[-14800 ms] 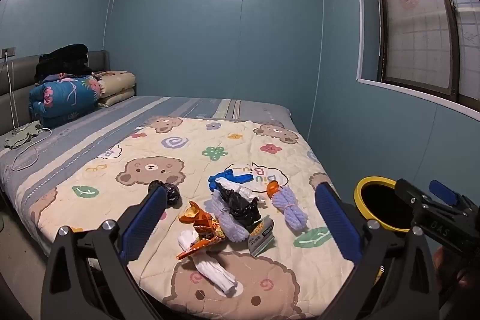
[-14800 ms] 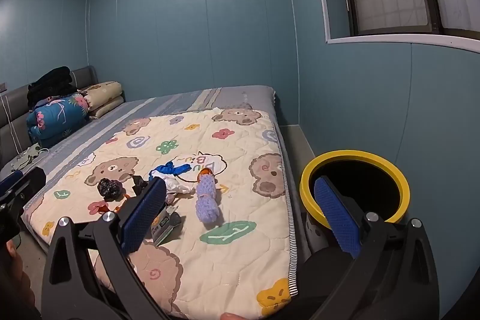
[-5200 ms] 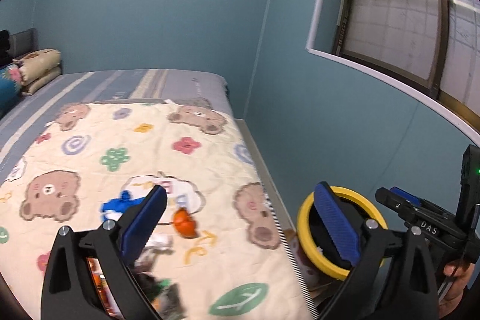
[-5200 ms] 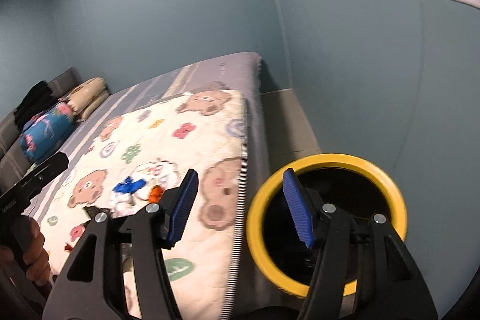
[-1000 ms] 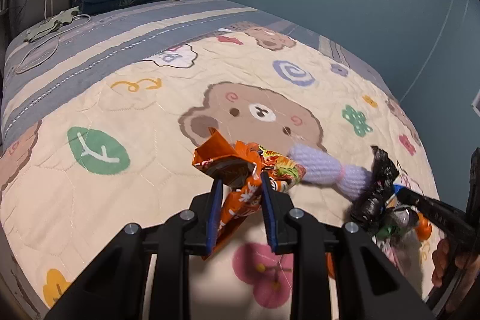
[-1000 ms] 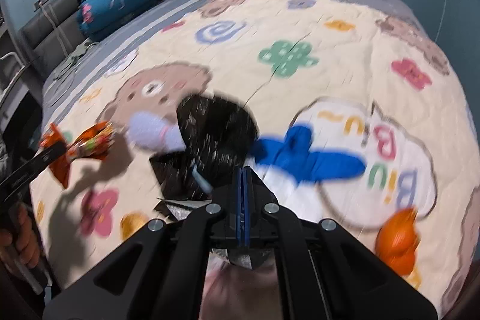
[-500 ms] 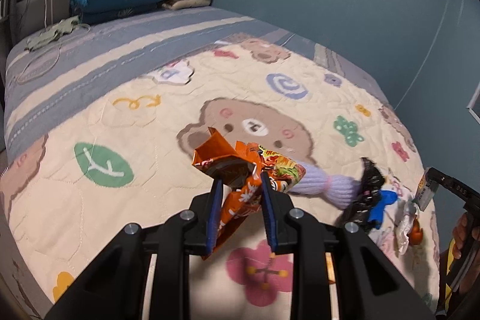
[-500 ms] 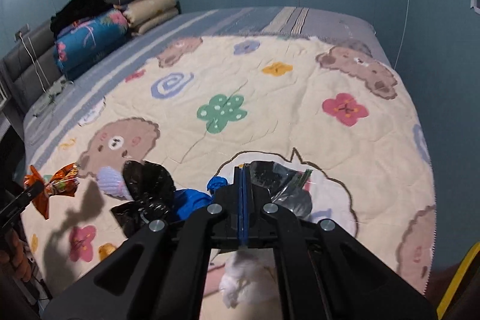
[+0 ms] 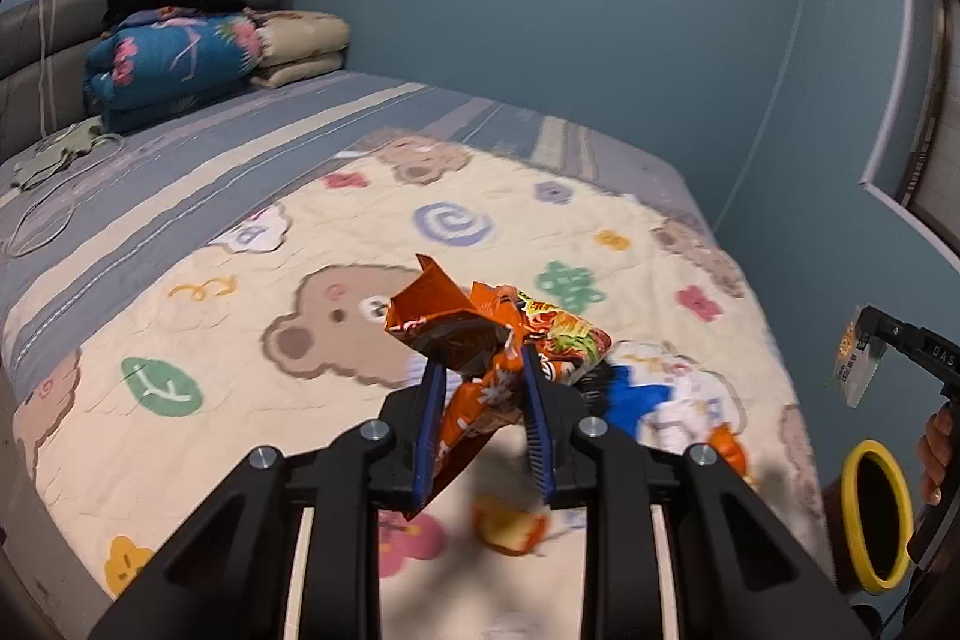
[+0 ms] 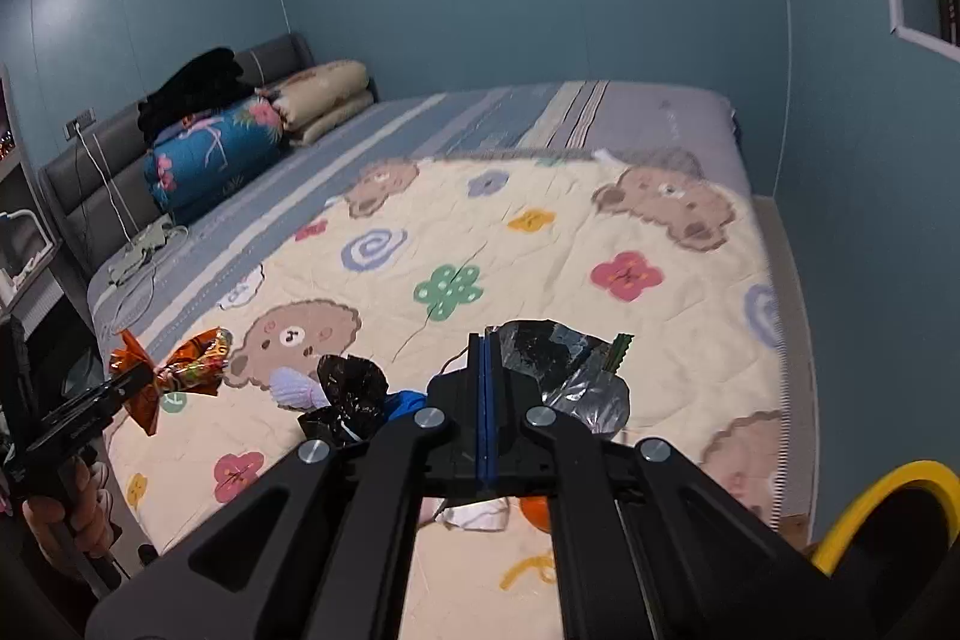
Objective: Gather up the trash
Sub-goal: 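Lift both wrappers off the bed and turn toward the yellow bin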
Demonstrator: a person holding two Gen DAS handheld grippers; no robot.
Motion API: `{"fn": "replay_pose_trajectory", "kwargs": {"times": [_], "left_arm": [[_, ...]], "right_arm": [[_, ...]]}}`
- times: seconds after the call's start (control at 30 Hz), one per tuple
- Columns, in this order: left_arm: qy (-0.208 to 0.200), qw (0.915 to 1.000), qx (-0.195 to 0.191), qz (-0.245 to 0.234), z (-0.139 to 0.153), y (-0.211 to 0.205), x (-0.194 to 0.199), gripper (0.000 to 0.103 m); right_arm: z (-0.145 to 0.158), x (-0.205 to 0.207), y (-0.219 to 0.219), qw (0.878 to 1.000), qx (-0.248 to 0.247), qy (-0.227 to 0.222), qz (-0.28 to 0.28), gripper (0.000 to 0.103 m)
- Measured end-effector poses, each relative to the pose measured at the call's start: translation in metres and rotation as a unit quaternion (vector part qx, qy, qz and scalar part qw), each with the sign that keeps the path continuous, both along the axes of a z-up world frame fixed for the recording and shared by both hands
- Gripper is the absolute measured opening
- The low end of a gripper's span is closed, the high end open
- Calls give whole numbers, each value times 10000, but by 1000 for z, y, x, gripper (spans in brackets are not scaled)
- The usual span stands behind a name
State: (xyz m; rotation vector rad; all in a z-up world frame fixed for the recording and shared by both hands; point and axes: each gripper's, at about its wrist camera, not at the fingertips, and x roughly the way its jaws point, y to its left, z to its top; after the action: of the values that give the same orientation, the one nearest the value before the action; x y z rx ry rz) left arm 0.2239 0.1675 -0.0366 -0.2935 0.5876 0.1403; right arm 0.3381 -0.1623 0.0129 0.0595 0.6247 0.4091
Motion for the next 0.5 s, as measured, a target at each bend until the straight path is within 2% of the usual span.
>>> {"fn": "replay_pose_trajectory", "kwargs": {"times": [0.27,0.5], "left_arm": [[-405,9975,18,-583,39,-61,-11,23],[-673,9888,-38,-1329,67,-128,-17,23]], "right_arm": [[45,-48,-53,9986,23,-447,-284,0],[64,-85,-111,9955,48,-631,-706,0]]}}
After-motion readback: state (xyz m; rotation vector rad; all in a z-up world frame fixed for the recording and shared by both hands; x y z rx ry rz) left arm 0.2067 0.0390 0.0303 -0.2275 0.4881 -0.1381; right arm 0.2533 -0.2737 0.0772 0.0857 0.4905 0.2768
